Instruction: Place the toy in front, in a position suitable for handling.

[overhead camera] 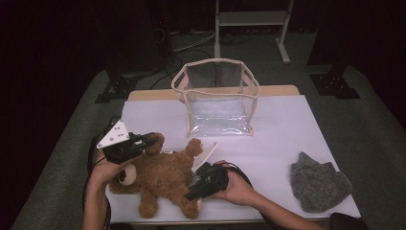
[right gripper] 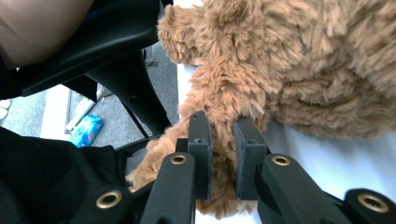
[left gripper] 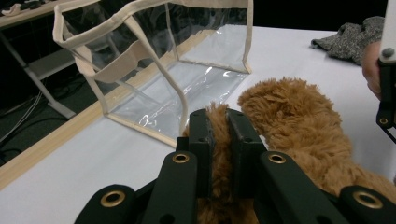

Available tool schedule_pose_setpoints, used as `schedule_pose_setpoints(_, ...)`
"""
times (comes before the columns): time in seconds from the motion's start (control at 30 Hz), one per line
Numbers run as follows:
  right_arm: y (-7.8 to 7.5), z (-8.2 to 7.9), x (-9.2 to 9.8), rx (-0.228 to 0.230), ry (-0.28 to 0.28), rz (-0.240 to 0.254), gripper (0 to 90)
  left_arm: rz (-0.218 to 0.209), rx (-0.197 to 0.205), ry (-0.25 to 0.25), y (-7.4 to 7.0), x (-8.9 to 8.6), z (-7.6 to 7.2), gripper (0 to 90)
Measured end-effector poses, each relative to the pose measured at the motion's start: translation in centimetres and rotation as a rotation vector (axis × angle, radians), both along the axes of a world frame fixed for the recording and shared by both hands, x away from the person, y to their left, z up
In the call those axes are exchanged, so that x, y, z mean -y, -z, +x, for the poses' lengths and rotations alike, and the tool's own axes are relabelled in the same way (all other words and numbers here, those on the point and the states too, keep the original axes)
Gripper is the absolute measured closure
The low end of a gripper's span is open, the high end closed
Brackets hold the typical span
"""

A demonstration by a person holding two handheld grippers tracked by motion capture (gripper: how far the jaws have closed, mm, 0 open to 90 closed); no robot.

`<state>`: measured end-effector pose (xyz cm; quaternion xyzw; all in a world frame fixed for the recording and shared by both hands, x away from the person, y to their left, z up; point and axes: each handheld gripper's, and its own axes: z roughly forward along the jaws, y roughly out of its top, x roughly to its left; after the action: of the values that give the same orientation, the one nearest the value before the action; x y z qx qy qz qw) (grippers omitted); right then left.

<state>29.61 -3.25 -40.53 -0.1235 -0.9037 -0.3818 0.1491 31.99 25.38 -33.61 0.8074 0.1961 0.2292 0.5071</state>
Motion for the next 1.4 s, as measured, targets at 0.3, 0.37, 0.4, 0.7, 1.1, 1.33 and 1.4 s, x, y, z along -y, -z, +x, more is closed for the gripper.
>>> schedule_pose_setpoints(0.3, -0.7, 0.2, 1.4, -0.011, 0.012, -0.010, 80.2, -0.014, 0.002, 0.012, -0.4, 0.7, 0.0, 81.9)
schedule_pose_setpoints(0.37, -0.6, 0.3, 1.7, -0.016, 0.011, -0.011, 80.4, -0.006, 0.005, 0.016, -0.5, 0.9, 0.0, 81.9)
schedule_pose_setpoints(0.4, -0.6, 0.3, 1.9, -0.021, 0.015, -0.013, 80.4, -0.004, 0.007, 0.019, -0.5, 1.1, 0.1, 82.0)
schedule_pose_setpoints(0.7, -1.8, 0.3, 3.8, -0.022, 0.036, 0.007, 80.4, 0.006, 0.037, 0.052, -1.9, 2.6, 0.0, 81.9)
schedule_pose_setpoints(1.1, -4.5, -0.3, 8.3, 0.020, 0.071, -0.015, 80.3, 0.035, 0.063, 0.148, -4.0, 7.4, 0.9, 81.9)
schedule_pose_setpoints(1.33, -5.2, -0.7, 12.0, 0.030, 0.123, -0.043, 80.3, 0.055, 0.061, 0.213, -4.4, 10.7, 1.7, 81.9)
schedule_pose_setpoints(1.4, -5.0, -0.8, 13.0, 0.031, 0.142, -0.048, 80.3, 0.065, 0.057, 0.235, -4.4, 11.8, 1.9, 81.9)
